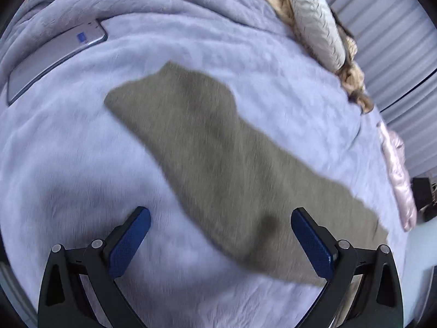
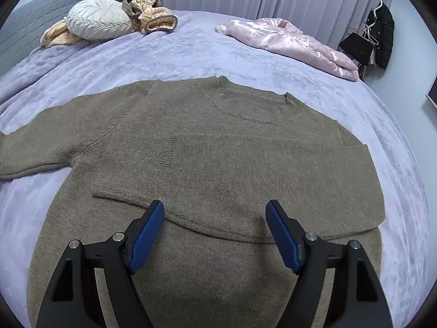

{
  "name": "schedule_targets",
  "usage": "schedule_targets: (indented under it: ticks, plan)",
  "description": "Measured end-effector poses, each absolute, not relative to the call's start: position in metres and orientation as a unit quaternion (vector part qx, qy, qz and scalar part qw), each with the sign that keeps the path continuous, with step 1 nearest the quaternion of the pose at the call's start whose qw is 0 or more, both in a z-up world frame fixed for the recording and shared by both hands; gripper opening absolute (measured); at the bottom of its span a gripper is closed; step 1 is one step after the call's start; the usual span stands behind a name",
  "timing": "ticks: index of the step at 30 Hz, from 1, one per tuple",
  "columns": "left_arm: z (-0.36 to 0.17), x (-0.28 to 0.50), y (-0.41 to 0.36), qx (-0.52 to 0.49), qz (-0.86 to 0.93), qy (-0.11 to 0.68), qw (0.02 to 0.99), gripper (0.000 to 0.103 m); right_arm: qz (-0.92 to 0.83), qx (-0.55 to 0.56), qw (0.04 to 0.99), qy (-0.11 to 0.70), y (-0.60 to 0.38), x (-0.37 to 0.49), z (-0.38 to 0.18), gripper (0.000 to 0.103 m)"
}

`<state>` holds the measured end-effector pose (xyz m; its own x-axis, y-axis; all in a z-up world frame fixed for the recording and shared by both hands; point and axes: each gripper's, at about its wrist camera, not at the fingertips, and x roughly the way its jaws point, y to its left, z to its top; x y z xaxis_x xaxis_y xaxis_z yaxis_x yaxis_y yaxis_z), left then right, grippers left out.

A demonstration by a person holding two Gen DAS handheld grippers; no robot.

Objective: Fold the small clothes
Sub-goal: 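Move the left gripper to the other sleeve cuff and grasp it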

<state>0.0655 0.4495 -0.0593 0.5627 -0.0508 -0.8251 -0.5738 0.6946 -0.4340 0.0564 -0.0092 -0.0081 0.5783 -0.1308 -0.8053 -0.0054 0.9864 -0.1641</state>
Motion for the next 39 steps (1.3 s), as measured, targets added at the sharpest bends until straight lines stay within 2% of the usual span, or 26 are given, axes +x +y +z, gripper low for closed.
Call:
schedule_targets:
  ticks: [4,20,24,29,30,32,39]
  plan:
    - [-0.066,0.07,0.476,-0.404,0.164,0.412,0.8,0.103,-0.033,-0.086,0.884,0.459,-0.002,0.05,-0.01,0.08]
    - [-0.062,0.076,0.497,-0.35,0.224,0.361,0.835,0.102,-0.031,-0.122,0.874,0.47,0.03,0.053,-0.02,0.08]
    - [-0.061,0.072,0.501,-0.35,0.229,0.354,0.836,0.09,-0.028,-0.132,0.873,0.469,0.041,0.054,-0.02,0.08]
    - [-0.064,0.066,0.509,-0.352,0.236,0.351,0.835,0.065,-0.025,-0.142,0.87,0.472,0.051,0.055,-0.022,0.08]
    - [-0.065,0.065,0.512,-0.356,0.233,0.349,0.835,0.065,-0.024,-0.144,0.869,0.472,0.053,0.055,-0.022,0.08]
    - [-0.067,0.065,0.516,-0.364,0.229,0.346,0.834,0.058,-0.023,-0.147,0.869,0.473,0.056,0.055,-0.022,0.08]
    - [-0.075,0.063,0.533,-0.413,0.192,0.328,0.828,0.058,-0.023,-0.154,0.868,0.472,0.063,0.054,-0.021,0.08]
